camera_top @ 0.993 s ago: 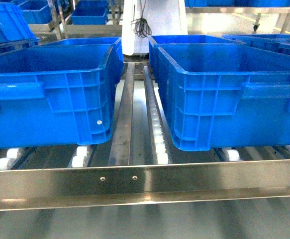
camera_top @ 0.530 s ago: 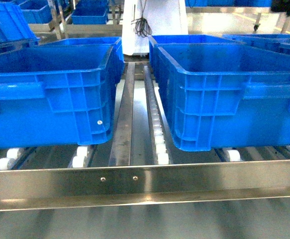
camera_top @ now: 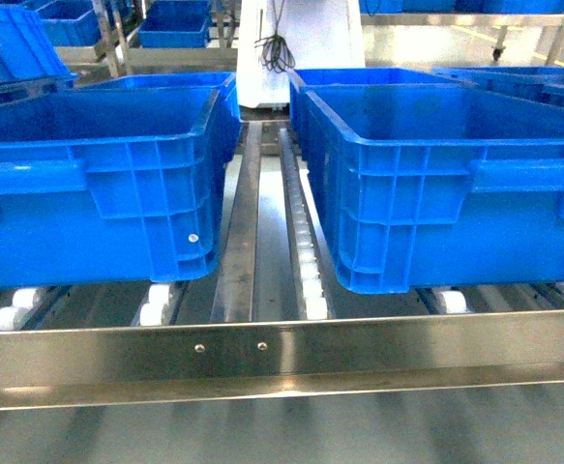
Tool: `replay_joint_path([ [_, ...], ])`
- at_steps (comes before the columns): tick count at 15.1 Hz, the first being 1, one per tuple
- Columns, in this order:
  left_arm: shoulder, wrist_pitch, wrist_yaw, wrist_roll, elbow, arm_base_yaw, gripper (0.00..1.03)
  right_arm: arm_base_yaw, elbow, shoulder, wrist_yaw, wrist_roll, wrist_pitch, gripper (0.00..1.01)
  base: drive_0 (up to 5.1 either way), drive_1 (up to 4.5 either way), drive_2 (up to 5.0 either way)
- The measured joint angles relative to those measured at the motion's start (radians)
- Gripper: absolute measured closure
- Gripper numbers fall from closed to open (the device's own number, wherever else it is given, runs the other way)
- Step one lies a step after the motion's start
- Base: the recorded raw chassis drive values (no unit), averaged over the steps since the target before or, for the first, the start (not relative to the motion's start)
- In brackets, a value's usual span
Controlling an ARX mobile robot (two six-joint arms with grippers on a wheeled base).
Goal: Sort blue parts and orange caps into right shelf containers
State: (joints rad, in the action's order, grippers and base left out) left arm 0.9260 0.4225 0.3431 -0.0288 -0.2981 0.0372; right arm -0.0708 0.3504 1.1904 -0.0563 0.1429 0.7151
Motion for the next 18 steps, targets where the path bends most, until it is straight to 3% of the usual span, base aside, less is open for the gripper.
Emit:
replay_joint_path([
  [3, 0.182, 0.087, -0.114, -0.116, -0.224, -0.010, 0.58, -0.001, 0.001, -0.001, 0.000, 0.009, 0.002, 0.03, 0.0, 0.00, 0.0],
  [4, 0.286, 0.099, -0.143, -0.134, -0.325, -0.017, 0.58, -0.001, 0.001, -0.001, 0.000, 0.009, 0.002, 0.03, 0.0, 0.00, 0.0],
  [6, 0.543, 0.056, -0.168, -0.118, -0.568, -0.022, 0.58, -0.001, 0.001, -0.001, 0.000, 0.009, 0.002, 0.03, 0.0, 0.00, 0.0],
  [7, 0.678, -0.010, -0.177, -0.068, -0.713, -0.035, 0.58, -0.001, 0.001, -0.001, 0.000, 0.009, 0.002, 0.03, 0.0, 0.00, 0.0],
  [9, 0.915, -0.045, -0.137, -0.044, -0.967, -0.043, 0.37, -0.001, 0.001, -0.001, 0.000, 0.009, 0.002, 0.03, 0.0, 0.00, 0.0],
  [12, 0.733, 0.042, -0.195, 0.015, -0.719, -0.048, 0.03, 0.000, 0.002, -0.001, 0.000, 0.009, 0.002, 0.03, 0.0, 0.00, 0.0],
  [14, 0.457, 0.094, -0.193, 0.034, -0.507, -0.068, 0.05, 0.000, 0.002, -0.001, 0.000, 0.009, 0.002, 0.03, 0.0, 0.00, 0.0],
  [15, 0.358, 0.143, -0.183, 0.001, -0.381, -0.077, 0.05, 0.000, -0.002, 0.002, -0.002, 0.001, 0.029, 0.04, 0.0, 0.00, 0.0],
  [16, 0.335, 0.259, -0.281, 0.004, -0.272, -0.095, 0.14, 0.001, -0.039, 0.006, -0.005, -0.052, 0.158, 0.17, 0.0, 0.00, 0.0],
  [17, 0.328, 0.321, -0.369, 0.014, -0.189, -0.092, 0.27, 0.010, -0.090, -0.039, 0.003, -0.093, 0.175, 0.29, 0.0, 0.00, 0.0],
  [18, 0.286, 0.343, -0.351, 0.022, -0.116, -0.056, 0.39, 0.060, -0.133, -0.083, 0.049, -0.111, 0.164, 0.42, 0.0, 0.00, 0.0],
])
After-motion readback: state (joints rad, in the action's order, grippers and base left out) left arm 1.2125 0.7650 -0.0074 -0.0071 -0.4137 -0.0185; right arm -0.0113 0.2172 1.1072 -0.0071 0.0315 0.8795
